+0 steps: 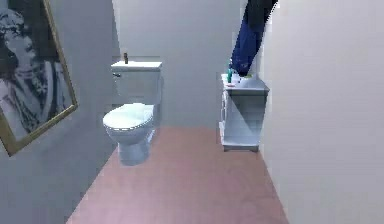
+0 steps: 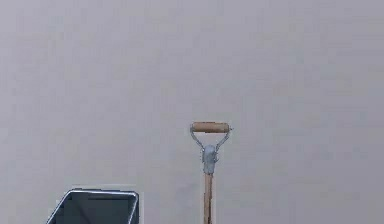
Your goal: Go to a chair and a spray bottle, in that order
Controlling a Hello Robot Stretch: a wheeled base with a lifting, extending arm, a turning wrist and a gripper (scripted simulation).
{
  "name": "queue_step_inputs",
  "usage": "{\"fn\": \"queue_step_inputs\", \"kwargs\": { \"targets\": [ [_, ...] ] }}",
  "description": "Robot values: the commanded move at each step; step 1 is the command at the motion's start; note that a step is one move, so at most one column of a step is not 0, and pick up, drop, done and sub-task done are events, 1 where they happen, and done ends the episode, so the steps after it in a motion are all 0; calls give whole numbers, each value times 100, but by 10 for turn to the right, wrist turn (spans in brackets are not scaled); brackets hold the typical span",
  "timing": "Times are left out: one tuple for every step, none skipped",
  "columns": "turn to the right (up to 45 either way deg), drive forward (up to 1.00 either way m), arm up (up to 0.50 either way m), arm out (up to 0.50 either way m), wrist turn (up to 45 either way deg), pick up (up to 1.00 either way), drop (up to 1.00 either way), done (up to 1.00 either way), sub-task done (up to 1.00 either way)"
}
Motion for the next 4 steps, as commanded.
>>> {"fn": "queue_step_inputs", "kwargs": {
  "targets": [
    [0, 70, 0, 0, 0, 0, 0, 0, 0],
    [210, 0, 0, 0, 0, 0, 0, 0, 0],
    [0, 70, 0, 0, 0, 0, 0, 0, 0],
    [0, 0, 0, 0, 0, 0, 0, 100, 0]
  ]
}}
